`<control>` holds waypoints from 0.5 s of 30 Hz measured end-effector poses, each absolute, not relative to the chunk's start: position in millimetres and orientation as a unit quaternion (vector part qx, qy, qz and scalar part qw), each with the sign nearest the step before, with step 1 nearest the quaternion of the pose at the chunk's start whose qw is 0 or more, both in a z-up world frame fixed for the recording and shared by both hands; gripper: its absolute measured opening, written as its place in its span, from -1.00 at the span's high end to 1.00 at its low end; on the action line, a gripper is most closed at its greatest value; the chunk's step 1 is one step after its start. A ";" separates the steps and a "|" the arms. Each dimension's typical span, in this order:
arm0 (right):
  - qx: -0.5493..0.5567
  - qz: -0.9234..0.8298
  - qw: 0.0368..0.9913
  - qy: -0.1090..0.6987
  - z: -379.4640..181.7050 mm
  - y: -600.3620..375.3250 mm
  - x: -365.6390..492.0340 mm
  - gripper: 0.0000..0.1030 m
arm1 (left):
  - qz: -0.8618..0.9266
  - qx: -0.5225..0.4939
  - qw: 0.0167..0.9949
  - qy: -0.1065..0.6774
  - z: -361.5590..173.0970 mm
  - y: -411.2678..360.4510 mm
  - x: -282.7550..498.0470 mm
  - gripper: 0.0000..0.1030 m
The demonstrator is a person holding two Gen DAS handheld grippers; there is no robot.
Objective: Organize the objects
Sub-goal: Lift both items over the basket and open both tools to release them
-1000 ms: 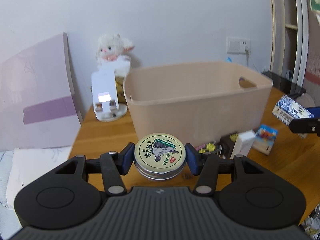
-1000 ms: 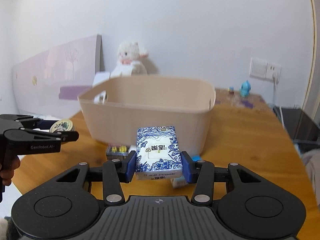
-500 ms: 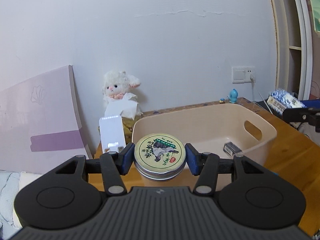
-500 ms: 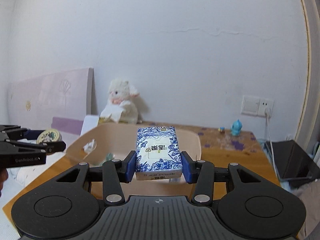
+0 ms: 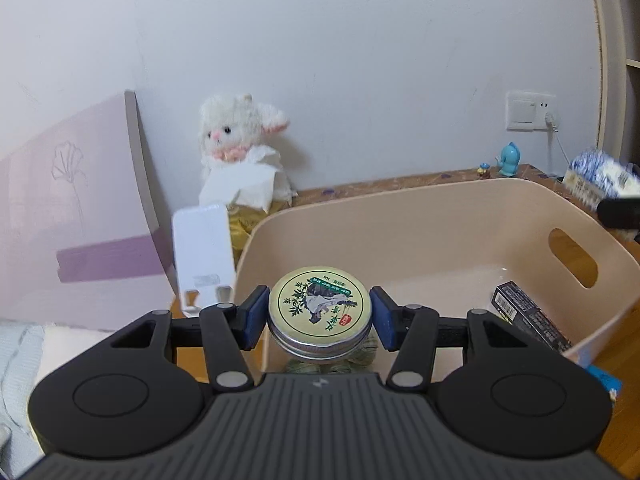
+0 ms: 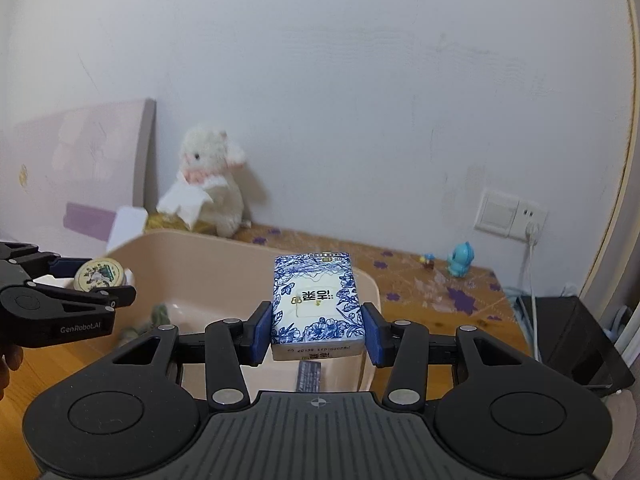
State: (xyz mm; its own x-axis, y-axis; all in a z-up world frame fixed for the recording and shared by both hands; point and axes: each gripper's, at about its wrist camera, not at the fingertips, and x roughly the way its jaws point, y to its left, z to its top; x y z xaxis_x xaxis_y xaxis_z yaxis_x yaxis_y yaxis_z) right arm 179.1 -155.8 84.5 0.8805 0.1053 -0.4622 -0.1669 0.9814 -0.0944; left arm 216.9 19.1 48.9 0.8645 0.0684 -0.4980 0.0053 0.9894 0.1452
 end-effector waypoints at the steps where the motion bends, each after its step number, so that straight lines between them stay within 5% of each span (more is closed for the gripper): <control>1: -0.068 0.069 0.965 0.242 81.2 -155.4 185.4 0.16 | 0.014 0.065 0.962 0.265 46.7 19.1 221.0 -0.09; 10: -0.098 0.061 0.947 0.301 46.2 -146.1 218.3 0.15 | 0.019 0.080 0.947 0.311 23.1 2.3 243.5 -0.10; 15: -0.103 0.058 0.949 0.293 47.0 -145.6 214.2 -0.40 | 0.010 0.058 0.951 0.304 30.8 3.1 236.3 -0.22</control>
State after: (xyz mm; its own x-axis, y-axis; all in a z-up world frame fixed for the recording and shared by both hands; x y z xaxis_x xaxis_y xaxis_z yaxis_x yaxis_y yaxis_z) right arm 214.2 -145.6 47.0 0.8211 0.0501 -0.5686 -0.1705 0.9722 -0.1606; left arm 236.3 3.1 30.8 0.8144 0.0545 -0.5777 0.0158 0.9931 0.1160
